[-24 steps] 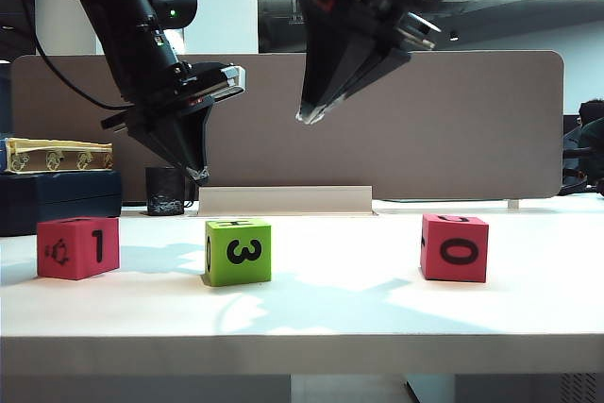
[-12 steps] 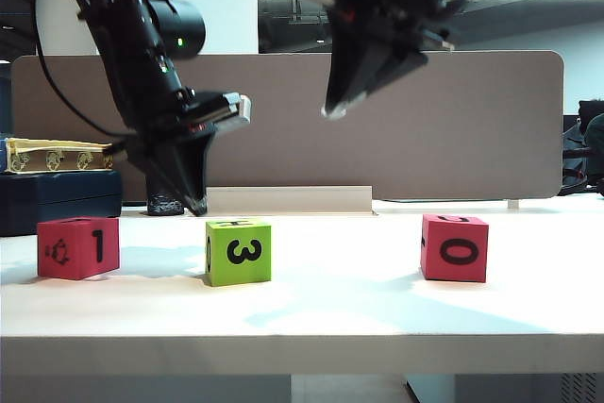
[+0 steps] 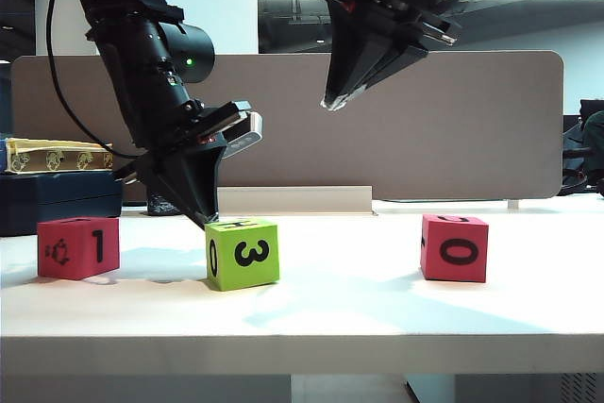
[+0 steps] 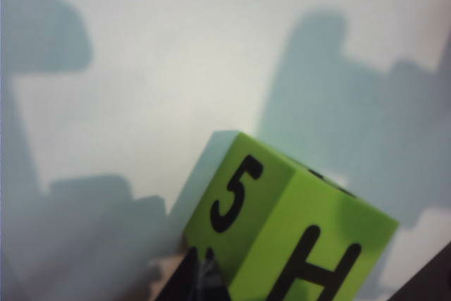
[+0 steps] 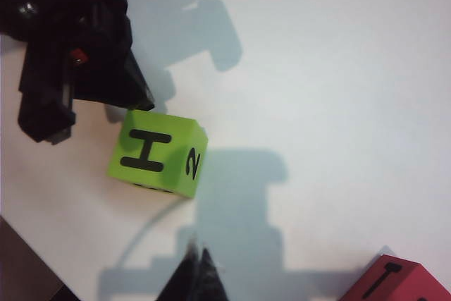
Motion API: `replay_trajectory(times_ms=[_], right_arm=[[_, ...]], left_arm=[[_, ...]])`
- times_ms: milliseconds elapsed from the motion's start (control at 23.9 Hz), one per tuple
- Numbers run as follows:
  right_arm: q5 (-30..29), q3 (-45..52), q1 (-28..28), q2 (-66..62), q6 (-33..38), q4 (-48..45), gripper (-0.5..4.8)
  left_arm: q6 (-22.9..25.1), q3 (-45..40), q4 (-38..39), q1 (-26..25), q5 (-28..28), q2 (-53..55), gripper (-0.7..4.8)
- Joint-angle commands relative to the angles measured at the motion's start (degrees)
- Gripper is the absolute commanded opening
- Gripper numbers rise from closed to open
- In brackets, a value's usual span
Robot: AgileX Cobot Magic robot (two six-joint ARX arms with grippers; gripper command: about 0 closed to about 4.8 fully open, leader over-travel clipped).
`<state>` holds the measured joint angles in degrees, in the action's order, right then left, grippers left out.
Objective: Select the appropriate blocks from the scattered letter blocks on the table and arrange them in a row to spell out "THU".
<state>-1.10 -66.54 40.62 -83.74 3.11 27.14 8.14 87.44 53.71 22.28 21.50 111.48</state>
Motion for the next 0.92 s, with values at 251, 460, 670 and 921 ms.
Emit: replay_trajectory(times_ms=[251, 460, 670, 921], right_arm=[[-0.1, -0.2, -0.1, 0.2, -0.3, -0.2, -0.05], [0.0, -0.2, -1.0, 0.2, -0.5, -0.2, -0.05], [-0.1, -0.2, -2.0, 0.3, -0.6, 0.1, -0.05], [-0.1, -0.2, -3.3, 0.8, -0.6, 0.3, -0.05]], left_arm=[[0.5, 0.1, 5.6, 0.6, 0.7, 0.0, -0.06], [0.3, 0.1, 3.5, 1.9, 2.4, -0.1, -0.06], [0.0, 0.1, 4.5, 3.1, 3.2, -0.1, -0.06], [0.0, 0.1, 5.5, 3.8, 3.2, -0.1, -0.06]])
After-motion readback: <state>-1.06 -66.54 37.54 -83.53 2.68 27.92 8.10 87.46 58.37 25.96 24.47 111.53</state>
